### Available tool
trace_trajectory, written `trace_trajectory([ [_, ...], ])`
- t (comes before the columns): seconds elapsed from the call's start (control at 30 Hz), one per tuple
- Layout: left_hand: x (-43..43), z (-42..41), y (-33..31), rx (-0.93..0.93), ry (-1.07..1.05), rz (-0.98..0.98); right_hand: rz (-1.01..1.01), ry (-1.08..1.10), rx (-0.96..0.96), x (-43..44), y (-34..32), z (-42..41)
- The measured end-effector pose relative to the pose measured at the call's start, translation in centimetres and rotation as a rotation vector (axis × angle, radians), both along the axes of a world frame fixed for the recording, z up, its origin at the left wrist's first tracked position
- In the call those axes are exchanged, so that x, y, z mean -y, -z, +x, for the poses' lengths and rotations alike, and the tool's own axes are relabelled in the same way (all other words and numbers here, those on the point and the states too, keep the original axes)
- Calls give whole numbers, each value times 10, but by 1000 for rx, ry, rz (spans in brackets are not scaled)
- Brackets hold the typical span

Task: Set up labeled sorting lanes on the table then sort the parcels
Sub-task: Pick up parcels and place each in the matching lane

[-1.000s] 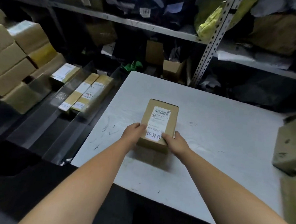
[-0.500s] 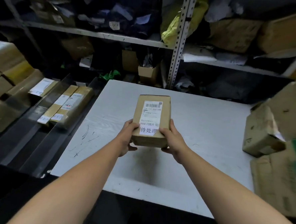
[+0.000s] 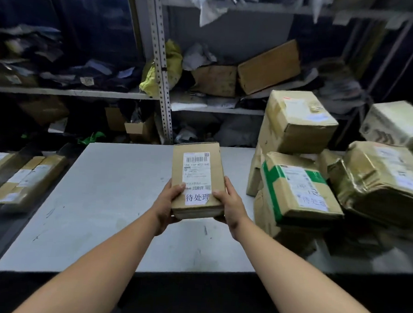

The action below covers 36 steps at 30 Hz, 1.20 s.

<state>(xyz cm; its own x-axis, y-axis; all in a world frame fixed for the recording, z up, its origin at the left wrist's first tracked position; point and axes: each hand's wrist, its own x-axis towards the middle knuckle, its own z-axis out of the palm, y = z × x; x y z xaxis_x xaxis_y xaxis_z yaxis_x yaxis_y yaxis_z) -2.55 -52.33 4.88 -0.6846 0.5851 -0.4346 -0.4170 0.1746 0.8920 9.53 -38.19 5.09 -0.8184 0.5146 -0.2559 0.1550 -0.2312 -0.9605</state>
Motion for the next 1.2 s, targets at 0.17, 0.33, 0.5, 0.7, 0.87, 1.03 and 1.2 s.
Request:
trace_trajectory([
  [0.17, -23, 36, -14, -22, -26, 48, 14, 49, -119, -16, -13, 36],
  [0.33, -51, 66, -51, -45, -52, 111, 55, 136, -221, -35, -44, 57],
  [0.5, -67, 66, -88, -21, -53, 122, 28, 189, -307, -50, -78, 57],
  [0.7, -77, 55, -125, -16, -7, 112, 88, 214, -324, -61, -115, 62],
  [0.87, -108, 71, -138, -39, 39, 141, 132, 304, -361, -83, -125, 82],
  [1.03, -128, 93, -134, 27, 144, 125, 167, 296, -276, -114, -126, 113],
  [1.2, -141, 117, -138, 10, 211, 145, 182, 360, -246, -134, -119, 134],
])
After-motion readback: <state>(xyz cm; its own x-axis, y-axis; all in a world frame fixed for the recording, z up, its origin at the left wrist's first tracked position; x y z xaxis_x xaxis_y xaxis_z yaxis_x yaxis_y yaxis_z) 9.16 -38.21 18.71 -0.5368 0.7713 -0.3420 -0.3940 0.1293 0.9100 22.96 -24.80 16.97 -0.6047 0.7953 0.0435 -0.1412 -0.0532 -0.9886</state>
